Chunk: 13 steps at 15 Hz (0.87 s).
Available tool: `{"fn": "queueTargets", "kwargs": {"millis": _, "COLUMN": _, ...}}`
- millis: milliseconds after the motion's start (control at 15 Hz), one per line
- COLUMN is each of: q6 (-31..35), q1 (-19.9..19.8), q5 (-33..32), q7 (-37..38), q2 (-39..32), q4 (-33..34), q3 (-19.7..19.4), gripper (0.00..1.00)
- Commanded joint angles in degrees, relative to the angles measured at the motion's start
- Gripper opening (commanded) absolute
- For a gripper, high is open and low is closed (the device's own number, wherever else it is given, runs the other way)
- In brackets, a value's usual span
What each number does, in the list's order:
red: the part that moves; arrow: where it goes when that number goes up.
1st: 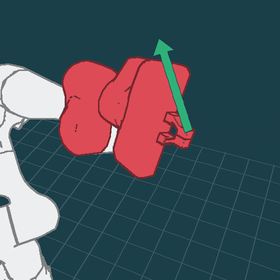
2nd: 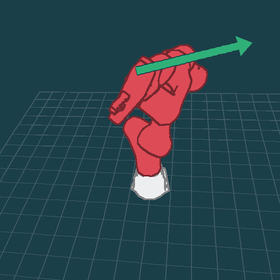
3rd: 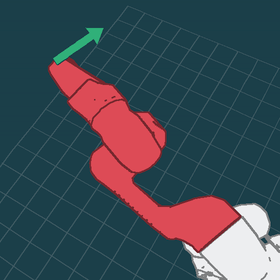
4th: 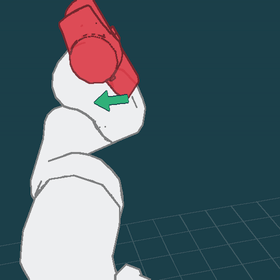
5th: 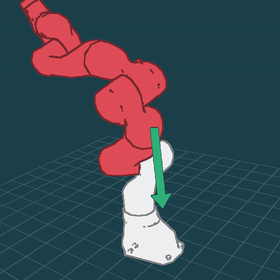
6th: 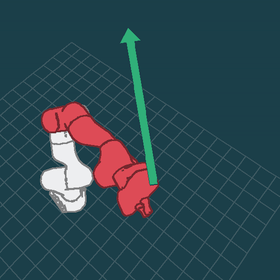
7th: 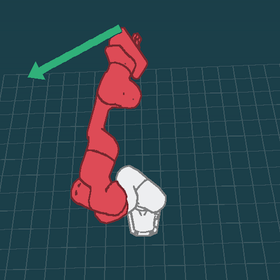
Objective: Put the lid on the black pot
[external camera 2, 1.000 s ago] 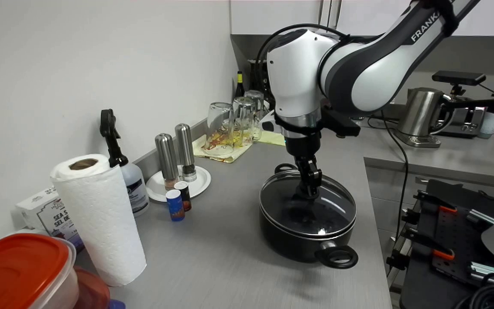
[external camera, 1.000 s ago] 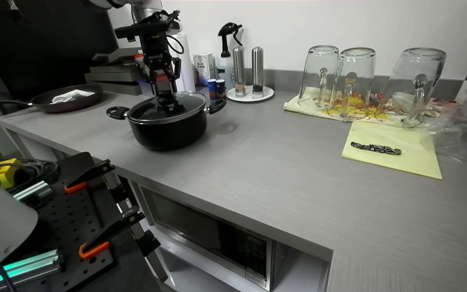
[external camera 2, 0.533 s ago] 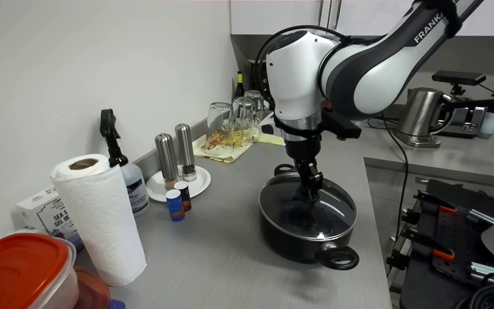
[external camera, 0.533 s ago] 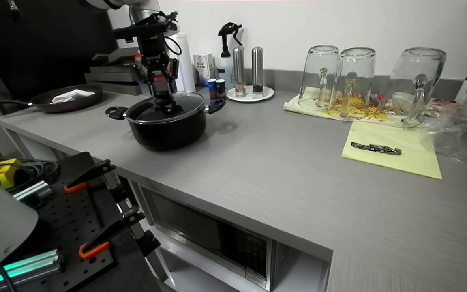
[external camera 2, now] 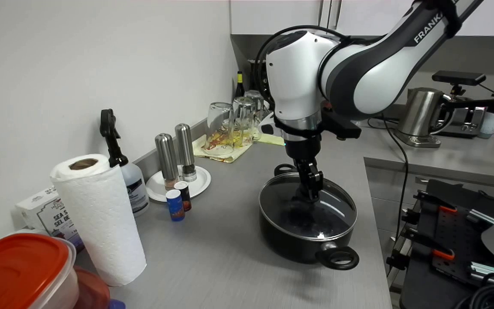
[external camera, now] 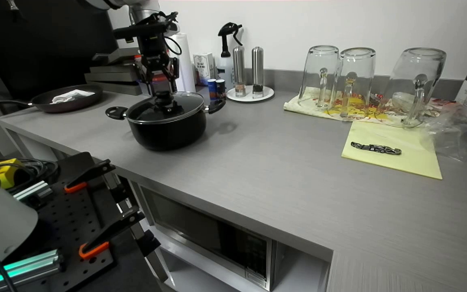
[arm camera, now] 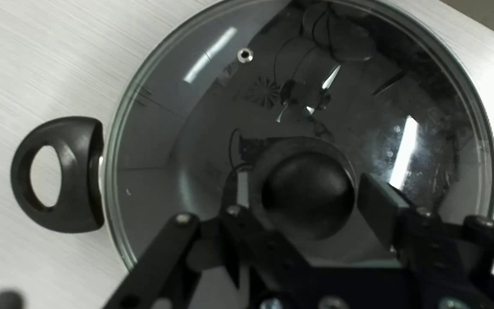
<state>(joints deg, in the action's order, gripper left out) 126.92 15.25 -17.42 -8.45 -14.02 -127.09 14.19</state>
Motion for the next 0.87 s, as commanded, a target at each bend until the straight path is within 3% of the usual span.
{"fn": "queueTargets", "kwargs": {"millis": 0, "q6": -0.9, "q1": 0.3, "q5": -0.2, "q7": -0.9, "q2": 0.0, "q4": 1.0, "q3": 0.0, "gripper": 0.95}}
{"fn": "queueTargets", "kwargs": {"millis": 133, "q6": -0.9, "q1": 0.2, "q5": -0.2, "q7": -0.9, "q2": 0.0, "q4": 1.1, "q3": 0.0, "gripper": 1.0}}
{"fn": "queueTargets", "kwargs": {"millis": 800, "q6": -0.2, "q1": 0.0, "q5": -0.1, "q7": 0.0, "q2": 0.5, "q4": 1.0, "q3": -0.5, "gripper": 1.0}}
